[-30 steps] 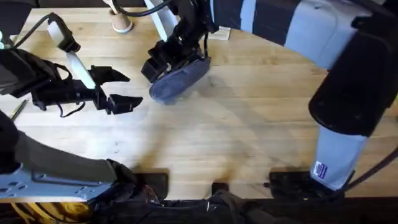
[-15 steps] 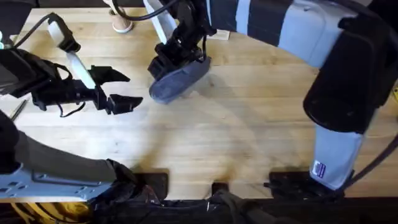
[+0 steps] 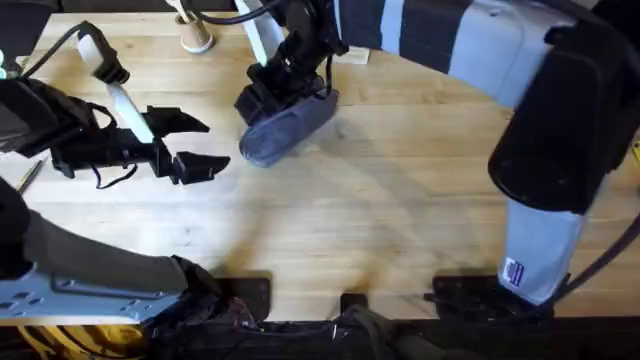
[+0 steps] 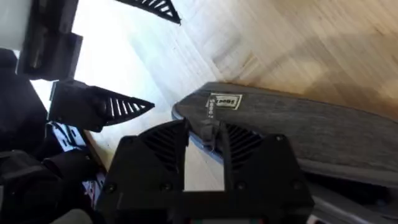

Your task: Unzip the bag, pick up the pens from the table one at a time and place them inside, then zip the bag closed.

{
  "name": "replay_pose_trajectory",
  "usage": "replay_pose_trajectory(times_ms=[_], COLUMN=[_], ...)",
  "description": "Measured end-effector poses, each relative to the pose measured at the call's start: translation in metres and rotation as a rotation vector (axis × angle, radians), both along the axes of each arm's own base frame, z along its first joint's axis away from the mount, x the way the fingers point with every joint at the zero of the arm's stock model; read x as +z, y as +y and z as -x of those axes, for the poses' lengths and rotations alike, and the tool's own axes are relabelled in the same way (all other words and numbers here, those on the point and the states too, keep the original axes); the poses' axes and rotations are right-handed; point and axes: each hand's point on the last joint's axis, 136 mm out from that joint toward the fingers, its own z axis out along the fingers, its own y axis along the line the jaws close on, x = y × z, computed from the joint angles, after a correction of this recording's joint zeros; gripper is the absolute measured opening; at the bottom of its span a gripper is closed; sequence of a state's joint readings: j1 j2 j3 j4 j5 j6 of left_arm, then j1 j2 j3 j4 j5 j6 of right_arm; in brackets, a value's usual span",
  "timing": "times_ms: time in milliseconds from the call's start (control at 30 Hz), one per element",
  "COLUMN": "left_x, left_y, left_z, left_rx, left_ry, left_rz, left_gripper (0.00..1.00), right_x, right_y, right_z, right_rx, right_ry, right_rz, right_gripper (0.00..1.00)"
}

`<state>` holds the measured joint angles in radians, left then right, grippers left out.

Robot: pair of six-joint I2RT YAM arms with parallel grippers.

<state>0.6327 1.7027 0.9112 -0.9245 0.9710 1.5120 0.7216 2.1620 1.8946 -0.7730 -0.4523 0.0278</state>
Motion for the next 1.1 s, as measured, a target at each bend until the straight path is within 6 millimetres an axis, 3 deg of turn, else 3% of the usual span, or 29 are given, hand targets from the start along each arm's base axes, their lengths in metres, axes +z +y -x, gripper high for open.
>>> replay_pose_trajectory(times_ms=[400,567,833,1100], left_x=[0.000,0.000,0.001,0.015], left_y=[-0.001,-0.002,-0.002,-0.011], left_z=[0.002,0.002,0.002,-0.005], left_rx=[0.000,0.000,0.001,0.007], left_ry=[0.011,0.012,0.012,-0.041], left_rz=[0.009,0.009,0.015,0.093], left_gripper=[0.993,0.993,0.993,0.993], right_x=[0.004,0.004,0.006,0.027], right_y=[0.001,0.000,-0.002,-0.001], right_z=[-0.002,-0.003,-0.006,-0.020], right_rx=[-0.052,-0.058,-0.065,-0.078], right_ry=[0.061,0.065,0.064,0.027], right_rz=[-0.035,-0.034,-0.040,-0.076], right_gripper=[0.154,0.034,0.030,0.029])
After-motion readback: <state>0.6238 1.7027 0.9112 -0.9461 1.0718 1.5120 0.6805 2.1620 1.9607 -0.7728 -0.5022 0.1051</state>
